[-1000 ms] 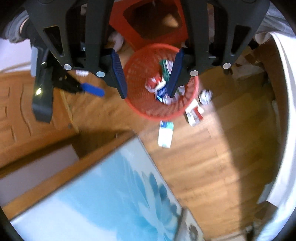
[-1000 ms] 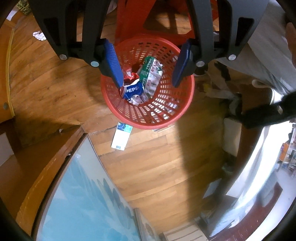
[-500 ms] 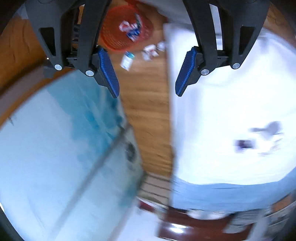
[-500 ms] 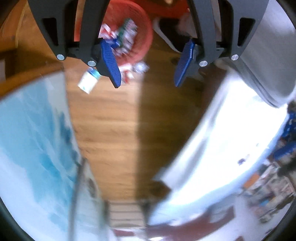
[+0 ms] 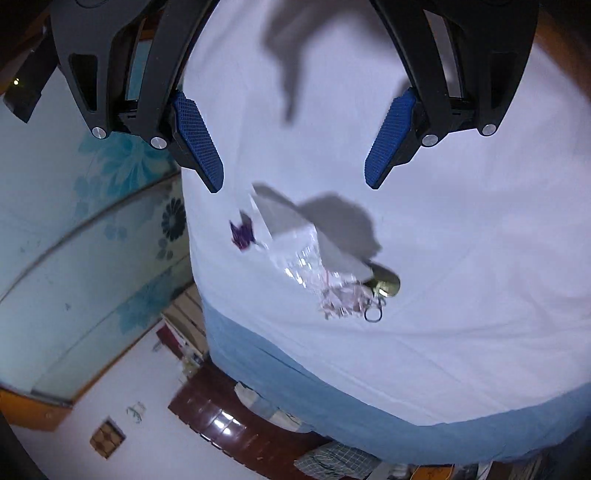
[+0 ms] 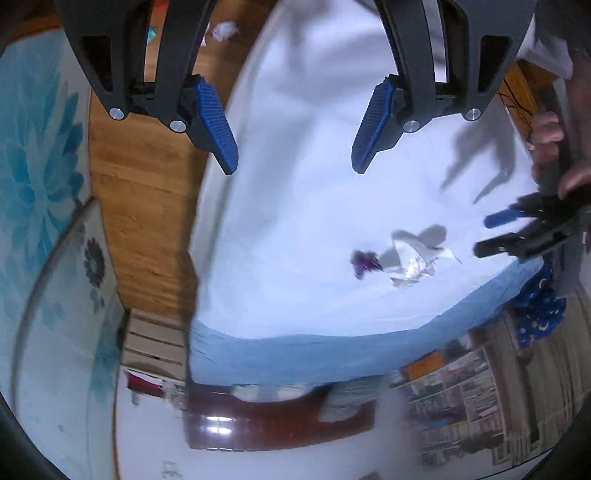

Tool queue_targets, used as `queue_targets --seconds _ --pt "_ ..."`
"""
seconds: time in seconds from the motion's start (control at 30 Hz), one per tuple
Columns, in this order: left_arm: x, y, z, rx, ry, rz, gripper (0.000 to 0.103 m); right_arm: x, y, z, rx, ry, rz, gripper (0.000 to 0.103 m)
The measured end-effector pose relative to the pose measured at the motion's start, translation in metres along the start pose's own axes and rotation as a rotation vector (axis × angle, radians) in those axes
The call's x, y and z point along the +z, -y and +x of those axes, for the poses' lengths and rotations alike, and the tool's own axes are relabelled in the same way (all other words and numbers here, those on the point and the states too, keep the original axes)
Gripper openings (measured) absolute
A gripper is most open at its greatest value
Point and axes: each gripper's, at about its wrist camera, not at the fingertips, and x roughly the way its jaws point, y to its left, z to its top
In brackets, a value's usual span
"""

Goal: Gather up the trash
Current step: 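Grasp the clear plastic wrapper with the left gripper while the right gripper grasps the purple wrapper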

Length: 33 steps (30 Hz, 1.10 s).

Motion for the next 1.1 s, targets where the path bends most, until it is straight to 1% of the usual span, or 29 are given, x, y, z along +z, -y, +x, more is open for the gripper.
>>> queue_targets --seconds 0.07,0.1,0.2,0.3,0.33,0.37,0.4,0.43,0.47,0.53,0.6,0.67,0.77,0.83,0.9,1.0,1.07,1.1 --pt "0.011 0.0 0.016 -0.055 -0.014 -0.017 0.079 0.008 -0.014 0.011 0.006 -0.008 0.007 0.064" --pt "0.016 -0.001 0.021 -0.061 -0.025 -0.016 0.079 0.012 -0.02 0.016 0.007 -0.014 0.007 0.064" --pt "0.03 -0.009 0.048 -0.04 -0.045 -0.028 0.079 0.013 -0.032 0.035 0.013 -0.033 -0.004 0.064" --pt "0.038 -0.023 0.072 -0.045 -0.084 -0.096 0.077 0.017 -0.049 0.05 -0.039 -0.018 -0.066 0.065" --pt "0.038 -0.026 0.075 -0.051 -0.089 -0.112 0.069 0.02 -0.055 0.055 -0.046 -0.011 -0.088 0.066" --pt "0.039 -0.03 0.078 -0.055 -0.089 -0.13 0.056 0.021 -0.057 0.058 -0.046 -0.011 -0.094 0.067" --pt "0.04 -0.034 0.079 -0.066 -0.089 -0.151 0.049 0.022 -0.058 0.061 -0.048 -0.014 -0.098 0.067" --pt "0.04 -0.037 0.081 -0.089 -0.1 -0.173 0.03 0.023 -0.059 0.064 -0.05 -0.016 -0.102 0.067" --pt "0.039 -0.037 0.081 -0.105 -0.106 -0.175 0.023 0.027 -0.059 0.07 -0.048 -0.02 -0.104 0.067" --pt "0.035 -0.033 0.074 -0.101 -0.085 -0.153 0.015 0.038 -0.062 0.081 -0.044 -0.024 -0.106 0.068" --pt "0.029 -0.029 0.058 -0.109 -0.07 -0.143 0.012 0.046 -0.062 0.093 -0.035 -0.025 -0.102 0.069" --pt "0.026 -0.031 0.047 -0.115 -0.053 -0.138 0.003 0.057 -0.068 0.112 -0.031 -0.029 -0.107 0.069" --pt "0.021 -0.032 0.024 -0.13 -0.025 -0.115 0.002 0.073 -0.077 0.149 -0.042 -0.045 -0.124 0.07" --pt "0.016 -0.033 0.007 -0.139 -0.007 -0.093 0.002 0.083 -0.083 0.176 -0.039 -0.071 -0.127 0.07" --pt "0.011 -0.037 -0.003 -0.143 -0.004 -0.07 0.002 0.091 -0.085 0.195 -0.038 -0.088 -0.11 0.072" --pt "0.009 -0.047 -0.012 -0.144 0.002 -0.095 0.002 0.101 -0.091 0.214 -0.046 -0.085 -0.103 0.079" --pt "0.008 -0.053 -0.02 -0.154 0.011 -0.109 0.002 0.108 -0.095 0.227 -0.036 -0.1 -0.1 0.078" --pt "0.008 -0.054 -0.024 -0.157 0.017 -0.109 0.002 0.11 -0.096 0.235 -0.029 -0.115 -0.101 0.071"
